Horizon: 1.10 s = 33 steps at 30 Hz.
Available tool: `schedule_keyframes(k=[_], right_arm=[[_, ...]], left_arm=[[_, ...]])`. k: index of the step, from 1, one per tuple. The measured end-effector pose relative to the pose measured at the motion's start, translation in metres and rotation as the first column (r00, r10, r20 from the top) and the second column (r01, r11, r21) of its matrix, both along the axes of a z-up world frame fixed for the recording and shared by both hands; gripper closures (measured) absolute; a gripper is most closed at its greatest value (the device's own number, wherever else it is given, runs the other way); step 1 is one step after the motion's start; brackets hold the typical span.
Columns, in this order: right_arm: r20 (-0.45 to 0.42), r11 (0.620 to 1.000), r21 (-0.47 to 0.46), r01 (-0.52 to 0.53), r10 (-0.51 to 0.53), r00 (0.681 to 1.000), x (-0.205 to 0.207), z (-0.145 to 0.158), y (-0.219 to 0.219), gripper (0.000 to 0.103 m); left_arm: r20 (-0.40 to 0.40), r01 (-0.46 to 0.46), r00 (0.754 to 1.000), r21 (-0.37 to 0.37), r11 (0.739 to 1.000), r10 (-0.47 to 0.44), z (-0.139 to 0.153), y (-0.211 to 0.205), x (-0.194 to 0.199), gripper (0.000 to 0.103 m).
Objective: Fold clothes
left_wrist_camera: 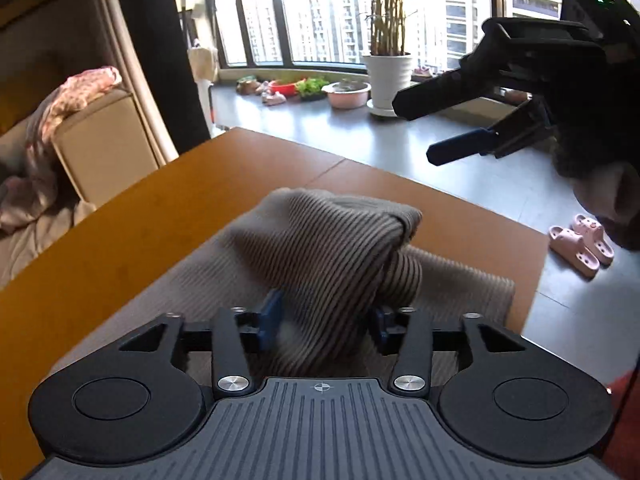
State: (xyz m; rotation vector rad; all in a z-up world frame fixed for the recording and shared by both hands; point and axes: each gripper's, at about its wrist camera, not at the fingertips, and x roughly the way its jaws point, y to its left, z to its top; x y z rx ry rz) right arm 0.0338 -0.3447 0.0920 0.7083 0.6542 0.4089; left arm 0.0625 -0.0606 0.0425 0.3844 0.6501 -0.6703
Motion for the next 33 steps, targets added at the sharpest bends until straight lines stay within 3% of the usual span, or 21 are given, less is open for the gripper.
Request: schedule_keyframes(k=[2, 5, 7, 10, 13, 15, 19, 22, 24, 31, 33], right_arm=[[-0.029, 1.0, 0.026, -0.012, 0.012, 1.0, 0.001, -0.002, 0.001, 0.018], [-0.126, 0.992, 0.121, -0.041, 0.057, 0.99, 0.008, -0.017, 0.011, 0.018], [-0.196, 0.98, 0.191, -0.058, 0.096, 0.976, 0.014, -0.03, 0.019, 0.018], [-0.244, 0.98, 0.18, -0.087, 0.13, 0.961, 0.025, -0.04, 0.043, 0.019], [-0.238, 0.98, 0.143, -0.137, 0.169, 0.956, 0.043, -0.041, 0.069, 0.032], [-0.152, 0.984, 0.024, -0.175, 0.176, 0.973, 0.044, -0.022, 0.078, 0.059], [0.02, 0.953, -0.22, -0.21, 0.219, 0.975, 0.047, 0.017, 0.096, 0.061], [0.138, 0.896, -0.397, -0.199, 0.273, 0.952, 0.049, 0.046, 0.109, 0.061], [0.198, 0.852, -0.491, -0.179, 0.31, 0.93, 0.05, 0.063, 0.116, 0.055], [0.039, 0.943, -0.286, -0.171, 0.189, 0.981, 0.054, 0.033, 0.078, 0.046], [-0.012, 0.961, -0.226, -0.159, 0.16, 0.987, 0.055, 0.024, 0.068, 0.036]], left_arm=[[0.01, -0.004, 1.0, -0.026, 1.0, 0.005, 0.007, 0.012, -0.006, 0.029], [0.05, -0.022, 0.998, -0.046, 0.999, 0.024, 0.015, 0.027, -0.016, 0.017], [0.074, -0.044, 0.996, -0.047, 0.998, 0.048, 0.02, 0.036, -0.023, 0.013], [0.081, -0.101, 0.991, -0.055, 0.993, 0.106, 0.02, 0.052, -0.025, 0.01], [0.054, -0.165, 0.984, -0.082, 0.983, 0.169, 0.02, 0.07, -0.022, 0.009], [0.031, -0.202, 0.978, -0.098, 0.974, 0.206, 0.02, 0.081, -0.019, 0.009], [0.022, -0.264, 0.963, -0.111, 0.958, 0.268, 0.022, 0.099, -0.019, 0.008], [0.006, -0.307, 0.951, -0.115, 0.945, 0.31, 0.021, 0.116, -0.023, 0.007], [-0.004, -0.329, 0.944, -0.109, 0.938, 0.33, 0.02, 0.127, -0.027, 0.007], [-0.126, -0.427, 0.903, -0.153, 0.891, 0.411, 0.018, 0.165, -0.021, 0.006], [-0.178, -0.459, 0.885, -0.179, 0.87, 0.43, 0.019, 0.173, -0.017, 0.006]])
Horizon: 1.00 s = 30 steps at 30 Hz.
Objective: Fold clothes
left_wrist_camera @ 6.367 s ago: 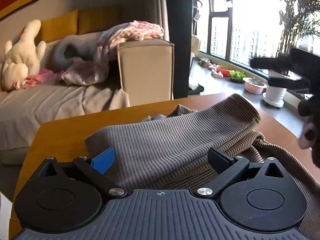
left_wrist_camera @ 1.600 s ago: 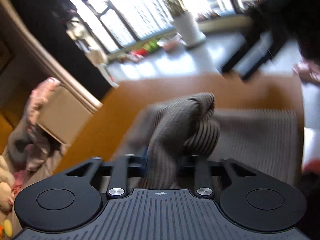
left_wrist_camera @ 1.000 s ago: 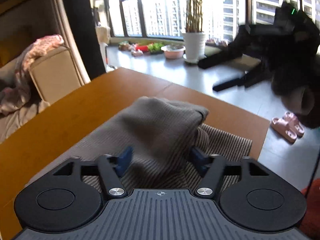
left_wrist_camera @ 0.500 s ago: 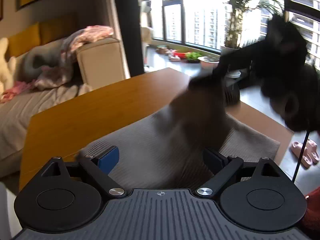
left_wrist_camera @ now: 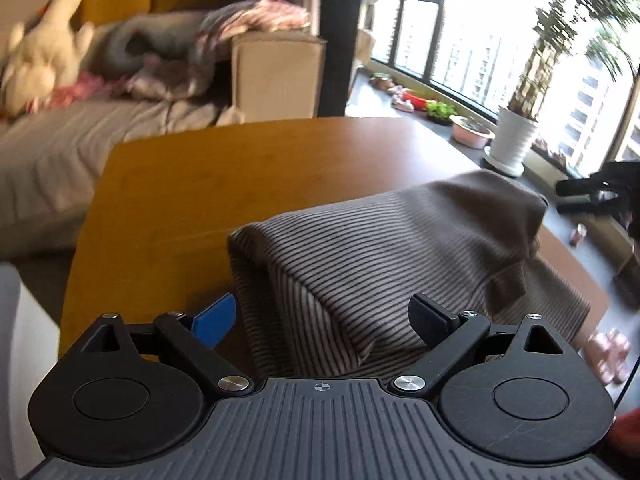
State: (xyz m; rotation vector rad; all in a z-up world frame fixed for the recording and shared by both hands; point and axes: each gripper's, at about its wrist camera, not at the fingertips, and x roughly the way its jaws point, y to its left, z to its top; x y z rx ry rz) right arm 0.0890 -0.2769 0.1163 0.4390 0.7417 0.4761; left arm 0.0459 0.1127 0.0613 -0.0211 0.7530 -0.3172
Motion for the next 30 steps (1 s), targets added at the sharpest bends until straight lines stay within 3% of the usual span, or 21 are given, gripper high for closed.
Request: schedule_keyframes(k=[5, 9, 10, 11, 12, 14, 16, 18, 20, 22, 24, 26, 27, 28, 30], right_arm=[[-0.157, 0.989, 0.126, 0.082, -0.062, 0.986, 0.003, -0.021, -0.027, 0.031], [-0.208, 0.993, 0.11, 0.052, -0.028, 0.978, 0.023, -0.041, -0.007, 0.033], [-0.237, 0.993, 0.114, 0.045, -0.017, 0.971, 0.03, -0.048, -0.002, 0.038], [-0.265, 0.992, 0.118, 0.039, -0.006, 0.964, 0.038, -0.055, 0.002, 0.056], [-0.282, 0.993, 0.117, 0.03, 0.004, 0.959, 0.044, -0.059, 0.008, 0.066], [-0.216, 0.997, 0.07, -0.015, 0.03, 0.976, 0.044, -0.044, 0.03, 0.072], [-0.036, 0.991, -0.049, -0.121, 0.12, 0.992, 0.026, -0.013, 0.051, 0.073], [0.134, 0.962, -0.183, -0.201, 0.227, 0.965, 0.009, 0.018, 0.072, 0.074], [0.261, 0.916, -0.318, -0.245, 0.333, 0.906, -0.007, 0.045, 0.09, 0.074], [0.196, 0.894, -0.384, -0.231, 0.323, 0.926, -0.007, 0.027, 0.081, 0.074], [0.13, 0.867, -0.451, -0.213, 0.3, 0.945, -0.006, 0.009, 0.072, 0.065], [0.085, 0.815, -0.568, -0.114, 0.196, 0.977, 0.0, -0.02, 0.05, 0.063], [0.088, 0.767, -0.64, -0.041, 0.126, 0.988, 0.002, -0.032, 0.036, 0.062], [0.093, 0.754, -0.657, 0.005, 0.074, 0.993, 0.004, -0.037, 0.023, 0.061], [0.075, 0.853, -0.522, 0.022, 0.02, 0.997, 0.007, -0.032, 0.001, 0.056]], left_arm=[[-0.092, -0.031, 0.996, -0.117, 0.993, 0.02, -0.007, 0.002, 0.008, 0.006], [-0.114, -0.026, 0.993, -0.108, 0.994, 0.014, -0.017, -0.013, 0.015, 0.006], [-0.119, -0.026, 0.993, -0.101, 0.995, 0.014, -0.02, -0.017, 0.018, 0.006], [-0.127, -0.027, 0.992, -0.102, 0.994, 0.014, -0.022, -0.018, 0.02, 0.006], [-0.135, -0.028, 0.991, -0.102, 0.994, 0.014, -0.024, -0.02, 0.022, 0.006], [-0.143, -0.025, 0.99, -0.1, 0.995, 0.011, -0.025, -0.022, 0.024, 0.006], [-0.152, -0.025, 0.988, -0.099, 0.995, 0.01, -0.027, -0.021, 0.024, 0.006], [-0.162, -0.035, 0.987, -0.103, 0.994, 0.018, -0.031, -0.019, 0.022, 0.006], [-0.17, -0.047, 0.985, -0.107, 0.993, 0.028, -0.035, -0.016, 0.019, 0.006], [-0.168, -0.045, 0.985, -0.111, 0.993, 0.026, -0.036, -0.012, 0.015, 0.006], [-0.157, -0.034, 0.987, -0.105, 0.994, 0.017, -0.034, -0.01, 0.01, 0.006], [-0.147, -0.026, 0.989, -0.086, 0.996, 0.013, -0.031, -0.009, 0.006, 0.006], [-0.142, -0.029, 0.99, -0.074, 0.997, 0.018, -0.028, -0.008, 0.004, 0.006], [-0.136, -0.029, 0.991, -0.072, 0.997, 0.019, -0.025, -0.008, 0.003, 0.006], [-0.126, -0.028, 0.992, -0.086, 0.996, 0.017, -0.018, -0.006, 0.001, 0.006]])
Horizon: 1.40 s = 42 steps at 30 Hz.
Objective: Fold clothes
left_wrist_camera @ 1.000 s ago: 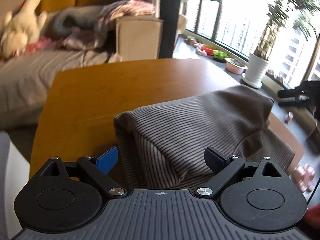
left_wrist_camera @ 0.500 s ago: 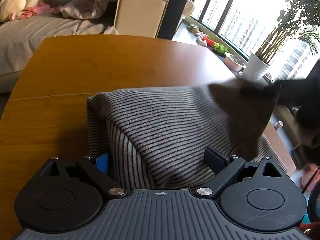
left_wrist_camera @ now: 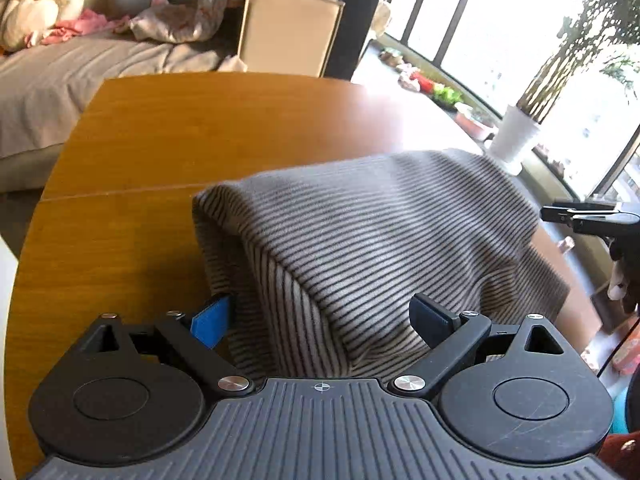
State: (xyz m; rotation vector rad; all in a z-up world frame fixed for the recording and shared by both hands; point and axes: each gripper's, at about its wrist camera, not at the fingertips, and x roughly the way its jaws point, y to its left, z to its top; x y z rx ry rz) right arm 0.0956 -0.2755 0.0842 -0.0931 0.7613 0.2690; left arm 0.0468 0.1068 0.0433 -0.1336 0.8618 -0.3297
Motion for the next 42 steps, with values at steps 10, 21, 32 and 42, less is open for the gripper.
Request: schedule_keyframes(k=[10, 21, 32, 42], right_arm=[[-0.059, 0.935, 0.355, -0.011, 0.034, 0.998, 0.014, -0.008, -0.005, 0.036], [-0.033, 0.923, 0.369, -0.104, 0.125, 0.992, 0.045, -0.032, 0.045, 0.058], [0.033, 0.923, 0.359, -0.139, 0.137, 0.99, 0.034, -0.014, 0.053, 0.074], [0.01, 0.943, 0.297, -0.147, 0.151, 0.988, 0.011, -0.018, 0.047, 0.064]], left_arm=[[-0.07, -0.036, 0.997, -0.078, 0.996, 0.03, -0.011, -0.014, 0.025, 0.007], [0.012, -0.009, 1.0, -0.005, 1.0, 0.009, -0.018, -0.027, 0.071, 0.023], [0.106, 0.031, 0.994, -0.041, 0.999, -0.027, 0.036, -0.011, 0.051, 0.07], [0.017, 0.009, 1.0, 0.037, 0.999, -0.01, -0.009, -0.014, 0.016, 0.055]])
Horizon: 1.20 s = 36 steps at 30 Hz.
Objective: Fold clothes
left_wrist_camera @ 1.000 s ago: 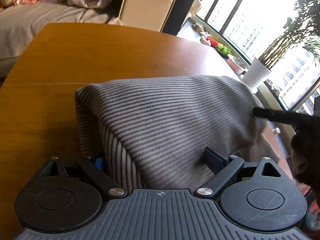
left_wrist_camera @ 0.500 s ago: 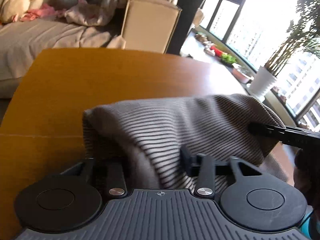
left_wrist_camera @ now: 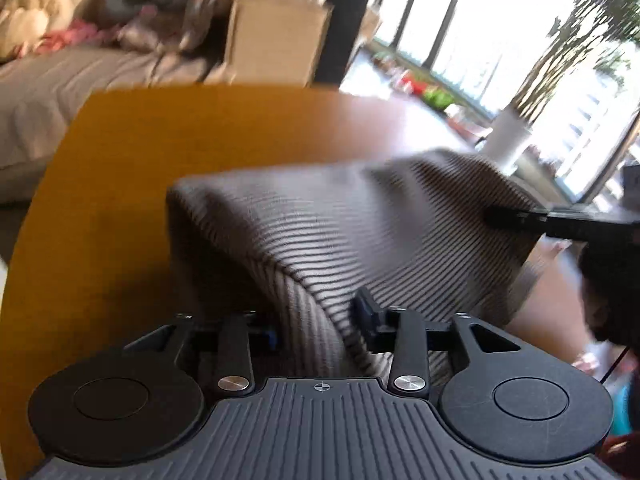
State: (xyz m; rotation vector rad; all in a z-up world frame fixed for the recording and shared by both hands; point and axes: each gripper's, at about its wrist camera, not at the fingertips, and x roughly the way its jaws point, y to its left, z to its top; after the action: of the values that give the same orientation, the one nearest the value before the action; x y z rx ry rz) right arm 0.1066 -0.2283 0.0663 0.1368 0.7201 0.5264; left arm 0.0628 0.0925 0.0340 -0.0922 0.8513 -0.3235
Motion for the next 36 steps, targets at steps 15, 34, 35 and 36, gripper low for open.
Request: schedule_keyframes(k=[15, 34, 35, 36], right_arm=[[0.151, 0.979, -0.151, 0.136, -0.113, 0.982, 0.001, 0.019, 0.004, 0.0], [0.086, 0.975, -0.171, 0.138, -0.125, 0.988, -0.048, -0.026, 0.007, 0.0], [0.087, 0.974, -0.177, 0.142, -0.128, 0.988, -0.046, -0.025, 0.008, 0.0], [0.087, 0.972, -0.182, 0.146, -0.132, 0.987, -0.044, -0.024, 0.008, 0.0]], left_arm=[[0.072, 0.122, 0.991, -0.114, 0.986, -0.115, 0.034, -0.018, -0.029, 0.009], [0.076, -0.006, 0.997, 0.022, 1.0, 0.004, -0.007, -0.045, 0.085, 0.0], [0.071, -0.012, 0.997, 0.029, 1.0, 0.01, -0.006, -0.048, 0.088, 0.0], [0.067, -0.017, 0.998, 0.028, 0.999, 0.015, -0.003, -0.048, 0.086, 0.0]])
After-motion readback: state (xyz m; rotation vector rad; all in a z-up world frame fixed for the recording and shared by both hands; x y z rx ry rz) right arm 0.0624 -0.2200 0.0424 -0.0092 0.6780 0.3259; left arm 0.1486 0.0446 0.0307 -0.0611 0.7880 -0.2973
